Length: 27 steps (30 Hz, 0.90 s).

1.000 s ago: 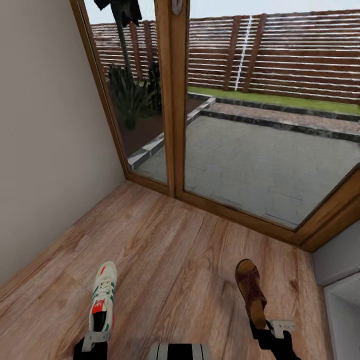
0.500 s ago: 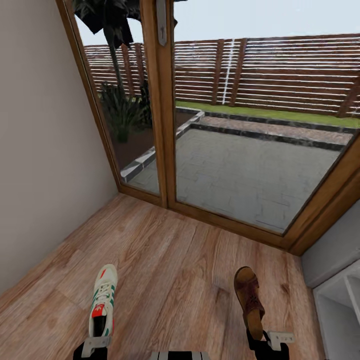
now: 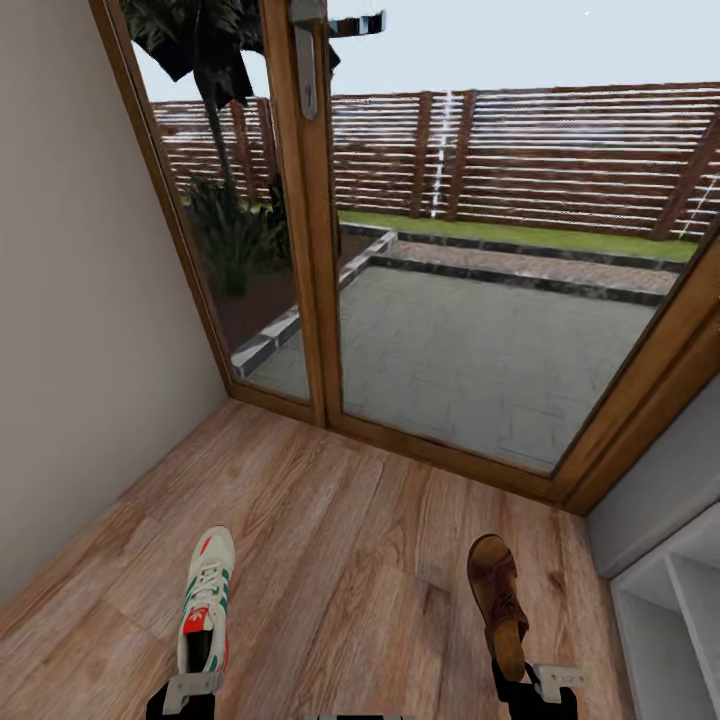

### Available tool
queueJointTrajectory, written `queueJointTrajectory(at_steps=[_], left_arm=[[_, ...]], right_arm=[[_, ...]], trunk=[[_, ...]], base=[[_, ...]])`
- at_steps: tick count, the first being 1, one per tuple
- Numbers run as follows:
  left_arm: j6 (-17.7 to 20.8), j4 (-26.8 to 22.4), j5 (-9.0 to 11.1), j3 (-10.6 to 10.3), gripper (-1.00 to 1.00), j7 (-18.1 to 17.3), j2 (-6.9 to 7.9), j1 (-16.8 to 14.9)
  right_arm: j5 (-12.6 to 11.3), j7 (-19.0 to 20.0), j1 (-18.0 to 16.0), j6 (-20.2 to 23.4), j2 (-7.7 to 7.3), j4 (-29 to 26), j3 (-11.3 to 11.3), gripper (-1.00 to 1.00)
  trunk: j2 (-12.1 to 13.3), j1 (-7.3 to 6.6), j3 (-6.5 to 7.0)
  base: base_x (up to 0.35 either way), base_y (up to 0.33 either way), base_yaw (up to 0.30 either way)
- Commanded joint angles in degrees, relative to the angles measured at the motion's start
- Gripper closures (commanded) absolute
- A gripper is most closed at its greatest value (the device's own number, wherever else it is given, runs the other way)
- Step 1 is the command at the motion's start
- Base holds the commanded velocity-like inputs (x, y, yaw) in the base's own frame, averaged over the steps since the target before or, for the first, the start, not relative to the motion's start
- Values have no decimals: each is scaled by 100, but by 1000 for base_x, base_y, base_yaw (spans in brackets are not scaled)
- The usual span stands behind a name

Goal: Pick up the two gym shoes and the two sandals from the corridor floor and place them onto the hallstand (shoe rack) in the corridor, making sure they are on the rack and not on the floor. Arrange them so the two gym shoes are next to each other and the two sandals are next to each other.

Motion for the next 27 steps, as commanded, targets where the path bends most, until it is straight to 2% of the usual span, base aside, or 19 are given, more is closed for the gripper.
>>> queueJointTrajectory(at_steps=[1,9,17,23,27], left_arm=[[-16,5,-33,51,100,-54,-3,-3],[-41,5,-31,51,100,-56,-3,-3],[-43,5,-26,51,100,-57,-3,-3],[-43,5,-26,51,100,-57,-3,-3],[-43,5,-26,51,100,-57,-3,-3]], right_arm=[[5,54,-4,-6,4,-5,-49,100],[4,52,-4,-6,5,-5,-51,100],[4,46,-4,-6,8,-5,-51,100],[4,45,-4,-6,8,-5,-51,100],[4,45,-4,-6,8,-5,-51,100]], trunk=[[40,-24,15],[361,-199,160],[361,-199,160],[361,-199,160],[361,-199,160]], base=[[0,0,-9],[0,0,-3],[0,0,-29],[-1,2,-207],[-74,200,-258]])
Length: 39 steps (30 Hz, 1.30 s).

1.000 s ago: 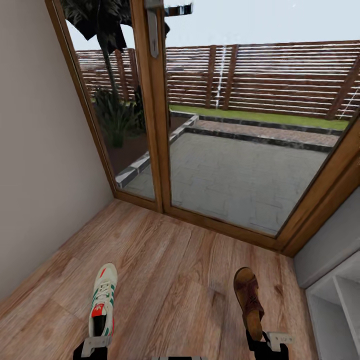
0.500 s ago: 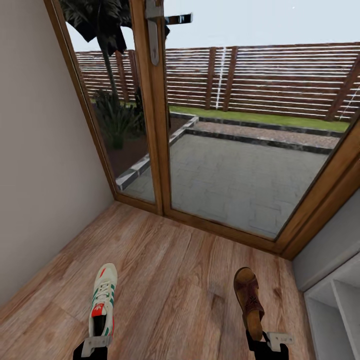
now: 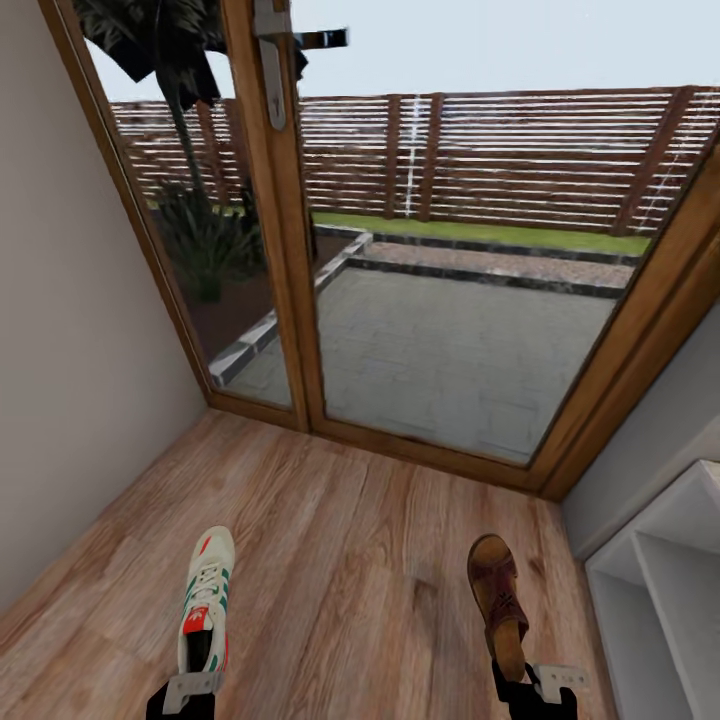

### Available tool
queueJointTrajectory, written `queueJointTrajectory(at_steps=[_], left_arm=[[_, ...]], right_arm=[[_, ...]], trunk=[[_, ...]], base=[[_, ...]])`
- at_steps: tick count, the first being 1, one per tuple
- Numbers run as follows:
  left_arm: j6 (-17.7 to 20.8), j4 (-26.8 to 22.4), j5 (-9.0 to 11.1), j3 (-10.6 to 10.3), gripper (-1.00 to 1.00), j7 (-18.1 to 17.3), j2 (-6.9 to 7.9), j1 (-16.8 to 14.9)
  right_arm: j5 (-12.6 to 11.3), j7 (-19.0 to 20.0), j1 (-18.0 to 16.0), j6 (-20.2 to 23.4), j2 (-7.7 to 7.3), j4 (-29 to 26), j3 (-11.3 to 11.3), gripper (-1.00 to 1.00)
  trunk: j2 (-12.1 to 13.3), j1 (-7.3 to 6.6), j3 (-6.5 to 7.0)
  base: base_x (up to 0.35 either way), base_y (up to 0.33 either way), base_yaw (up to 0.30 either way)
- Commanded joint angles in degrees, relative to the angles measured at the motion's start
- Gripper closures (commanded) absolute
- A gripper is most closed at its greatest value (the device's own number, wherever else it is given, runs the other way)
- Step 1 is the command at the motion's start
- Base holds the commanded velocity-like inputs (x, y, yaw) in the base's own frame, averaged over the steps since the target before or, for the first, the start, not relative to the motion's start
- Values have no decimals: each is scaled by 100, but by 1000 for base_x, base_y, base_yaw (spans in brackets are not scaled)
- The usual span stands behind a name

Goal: Pick up the two gym shoes and the two sandals from the corridor floor and place them onto the hallstand (shoe rack) in the corridor, making sure they are on the rack and not on the floor. Arrange them so the two gym shoes are next to each other and the two sandals are next to each other.

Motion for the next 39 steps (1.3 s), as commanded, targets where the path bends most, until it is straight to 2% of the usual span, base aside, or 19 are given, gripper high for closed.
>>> queueJointTrajectory(at_steps=[1,39], left_arm=[[-16,4,-33,51,100,-53,-3,-2],[-16,4,-33,51,100,-53,-1,-2]], right_arm=[[3,54,-5,-6,5,-7,-48,100],[3,54,-5,-6,5,-7,-48,100]], trunk=[[-2,-2,-4],[-2,-2,-4]], base=[[-118,253,-261],[-168,285,-264]])
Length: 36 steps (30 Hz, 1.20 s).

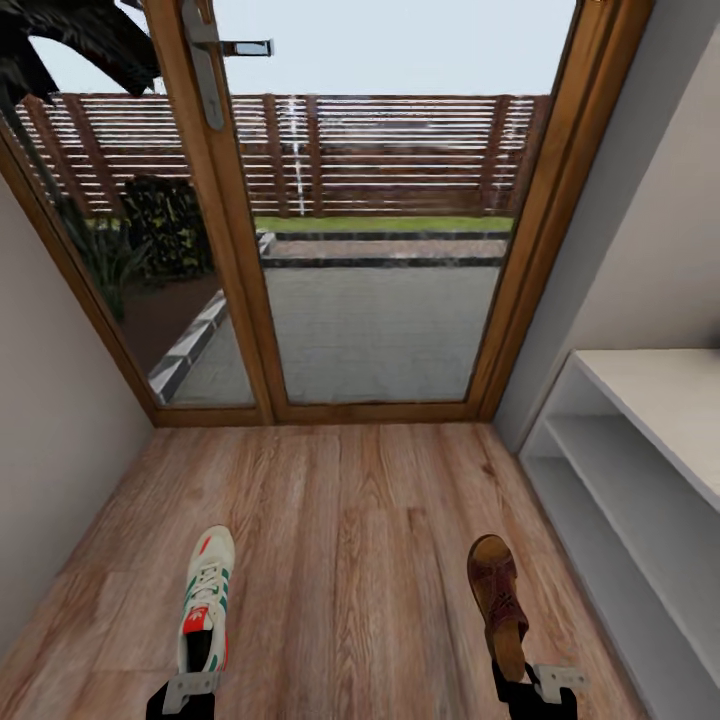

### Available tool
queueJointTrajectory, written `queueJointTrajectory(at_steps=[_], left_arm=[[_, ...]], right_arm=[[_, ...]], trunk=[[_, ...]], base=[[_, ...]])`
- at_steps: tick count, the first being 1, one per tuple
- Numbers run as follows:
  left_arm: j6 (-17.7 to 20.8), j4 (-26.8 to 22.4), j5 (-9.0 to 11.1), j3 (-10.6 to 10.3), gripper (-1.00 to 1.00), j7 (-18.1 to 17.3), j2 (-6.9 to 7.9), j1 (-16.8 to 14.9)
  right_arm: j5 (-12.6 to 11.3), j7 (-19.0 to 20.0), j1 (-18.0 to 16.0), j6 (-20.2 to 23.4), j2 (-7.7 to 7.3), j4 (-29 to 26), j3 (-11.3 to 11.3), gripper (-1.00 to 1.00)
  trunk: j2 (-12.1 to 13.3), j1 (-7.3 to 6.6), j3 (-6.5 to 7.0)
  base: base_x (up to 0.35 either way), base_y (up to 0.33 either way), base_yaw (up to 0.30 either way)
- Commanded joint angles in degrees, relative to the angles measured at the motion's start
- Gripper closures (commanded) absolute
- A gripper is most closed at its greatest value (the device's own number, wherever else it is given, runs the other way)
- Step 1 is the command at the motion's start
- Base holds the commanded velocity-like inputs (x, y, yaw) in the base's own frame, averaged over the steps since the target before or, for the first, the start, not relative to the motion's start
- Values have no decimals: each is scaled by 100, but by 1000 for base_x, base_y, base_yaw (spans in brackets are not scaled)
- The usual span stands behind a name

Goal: Pick up the two gym shoes and the two sandals from the corridor floor and place them onto the hallstand (shoe rack) in the corridor, making sure they are on the rack and not on the floor. Arrange them so the two gym shoes are next to each other and the two sandals are next to each other.

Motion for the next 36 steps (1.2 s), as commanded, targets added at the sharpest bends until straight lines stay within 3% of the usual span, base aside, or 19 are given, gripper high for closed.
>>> queueJointTrajectory(at_steps=[1,36], left_arm=[[-16,4,-34,50,100,-53,-1,-3],[-16,4,-34,58,100,-53,16,-3]], right_arm=[[0,54,-5,-6,5,-8,-48,100],[0,54,-5,-6,5,-1,-48,100]], trunk=[[-2,-3,-4],[-2,-3,-4]], base=[[-173,287,-264],[-130,287,-276]])
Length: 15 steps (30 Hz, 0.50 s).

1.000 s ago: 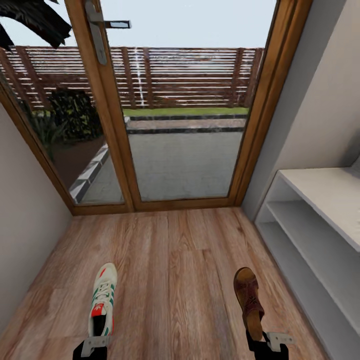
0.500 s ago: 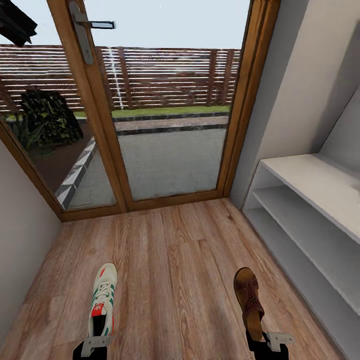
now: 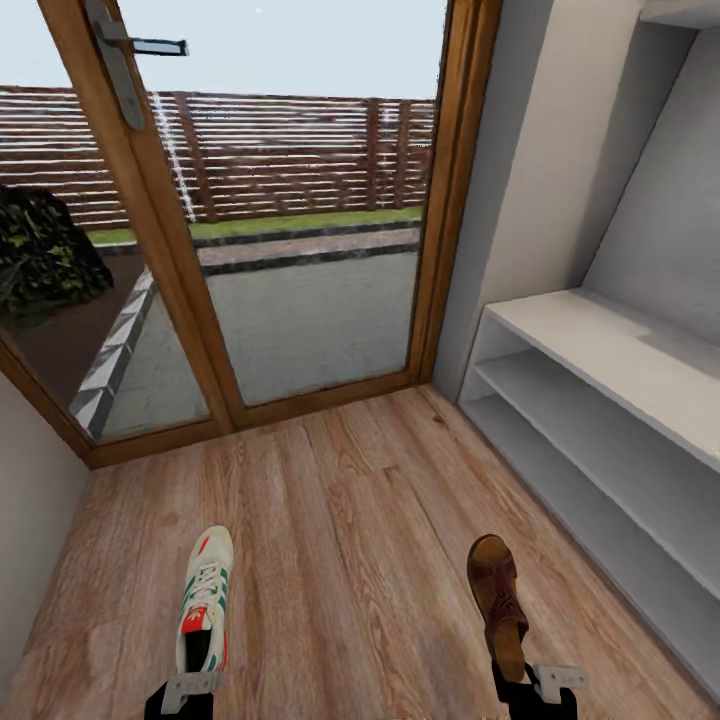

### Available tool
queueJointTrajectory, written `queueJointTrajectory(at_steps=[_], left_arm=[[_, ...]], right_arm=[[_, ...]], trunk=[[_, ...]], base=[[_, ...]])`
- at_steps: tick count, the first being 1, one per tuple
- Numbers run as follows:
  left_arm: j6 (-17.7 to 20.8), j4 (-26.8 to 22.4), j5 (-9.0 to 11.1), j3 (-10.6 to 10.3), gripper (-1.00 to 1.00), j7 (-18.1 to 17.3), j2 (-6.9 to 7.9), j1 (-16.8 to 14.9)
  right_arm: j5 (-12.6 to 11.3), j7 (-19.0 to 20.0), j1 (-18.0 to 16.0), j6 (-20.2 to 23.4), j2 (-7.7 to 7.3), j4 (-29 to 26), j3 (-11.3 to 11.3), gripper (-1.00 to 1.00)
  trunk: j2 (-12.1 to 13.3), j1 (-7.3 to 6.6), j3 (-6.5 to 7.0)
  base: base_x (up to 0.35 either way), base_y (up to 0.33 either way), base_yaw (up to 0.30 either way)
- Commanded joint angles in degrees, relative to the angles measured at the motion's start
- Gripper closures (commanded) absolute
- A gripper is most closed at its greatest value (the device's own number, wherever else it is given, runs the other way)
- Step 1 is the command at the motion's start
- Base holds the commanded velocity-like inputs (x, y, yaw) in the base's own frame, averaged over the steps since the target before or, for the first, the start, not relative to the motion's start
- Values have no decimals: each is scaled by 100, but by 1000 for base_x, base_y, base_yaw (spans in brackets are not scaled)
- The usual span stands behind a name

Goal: Pick up the two gym shoes and the two sandals from the corridor floor and place them onto the hallstand (shoe rack) in the corridor, making sure they are on the rack and not on the floor. Arrange them so the two gym shoes are next to each other and the two sandals are next to each other.

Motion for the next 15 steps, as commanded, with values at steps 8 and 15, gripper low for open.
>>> queueJointTrajectory(at_steps=[8,15], left_arm=[[-16,4,-34,51,100,-53,2,-2],[-16,4,-34,50,100,-53,2,-2]], right_arm=[[3,54,-5,-6,5,-10,-48,100],[3,54,-5,-6,5,-14,-48,100]], trunk=[[-2,-1,-4],[-2,-1,-4]], base=[[-8,287,-300],[-1,266,-300]])
